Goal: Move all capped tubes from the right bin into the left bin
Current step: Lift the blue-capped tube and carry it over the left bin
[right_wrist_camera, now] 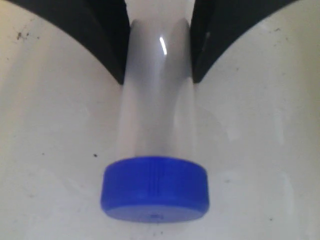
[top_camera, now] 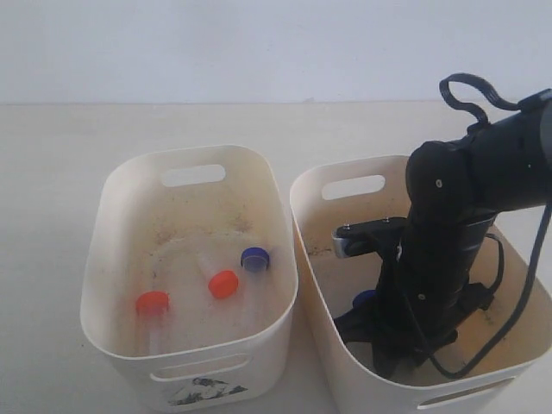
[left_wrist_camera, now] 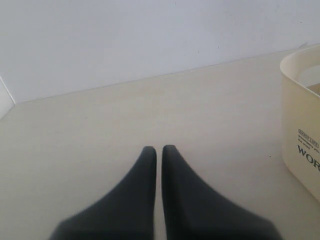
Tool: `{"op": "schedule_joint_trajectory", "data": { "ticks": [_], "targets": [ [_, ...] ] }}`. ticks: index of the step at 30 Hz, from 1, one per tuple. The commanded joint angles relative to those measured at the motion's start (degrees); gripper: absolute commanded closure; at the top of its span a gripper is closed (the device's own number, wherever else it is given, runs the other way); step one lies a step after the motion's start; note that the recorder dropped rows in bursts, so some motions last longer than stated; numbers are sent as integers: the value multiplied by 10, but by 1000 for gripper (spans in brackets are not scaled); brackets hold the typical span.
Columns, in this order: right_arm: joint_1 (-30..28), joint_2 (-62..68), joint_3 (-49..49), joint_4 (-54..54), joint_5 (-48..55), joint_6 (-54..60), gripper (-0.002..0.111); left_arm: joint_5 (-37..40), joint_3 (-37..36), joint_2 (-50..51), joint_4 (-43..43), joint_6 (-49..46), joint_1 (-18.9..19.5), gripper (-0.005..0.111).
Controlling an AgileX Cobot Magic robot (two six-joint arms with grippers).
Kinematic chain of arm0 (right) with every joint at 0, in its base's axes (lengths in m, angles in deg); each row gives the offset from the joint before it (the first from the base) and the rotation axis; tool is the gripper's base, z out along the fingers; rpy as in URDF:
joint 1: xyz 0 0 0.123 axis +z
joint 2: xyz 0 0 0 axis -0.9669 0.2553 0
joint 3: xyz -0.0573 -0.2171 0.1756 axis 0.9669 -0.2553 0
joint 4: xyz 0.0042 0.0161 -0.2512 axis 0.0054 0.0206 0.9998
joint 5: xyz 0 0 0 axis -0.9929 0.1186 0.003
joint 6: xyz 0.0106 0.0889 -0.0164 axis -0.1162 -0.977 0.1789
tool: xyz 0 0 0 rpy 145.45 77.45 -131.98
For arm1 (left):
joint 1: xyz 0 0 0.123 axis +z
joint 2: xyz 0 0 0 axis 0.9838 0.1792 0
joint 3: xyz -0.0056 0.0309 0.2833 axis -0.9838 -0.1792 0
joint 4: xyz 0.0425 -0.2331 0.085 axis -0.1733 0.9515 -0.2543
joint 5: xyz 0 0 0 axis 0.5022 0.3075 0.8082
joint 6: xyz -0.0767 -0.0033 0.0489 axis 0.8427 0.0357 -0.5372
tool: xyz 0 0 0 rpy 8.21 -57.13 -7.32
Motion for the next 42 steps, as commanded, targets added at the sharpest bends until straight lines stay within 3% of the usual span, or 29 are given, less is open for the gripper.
{"op": "schedule_joint_trajectory", "data": {
  "ticks": [1,21,32,42],
  "targets": [
    [4,5,-10,-8,0,6,107,-5,2,0,2,8,-1,102],
    [4,-183,212,45,178,3,107,-5,2,0,2,8,-1,102],
    [7,-198,248,-221,92,128,107,-5,2,0,2,8,-1,102],
    [69,-153,248,-231,19,234,107,-5,2,0,2,8,-1,102]
  ]
}}
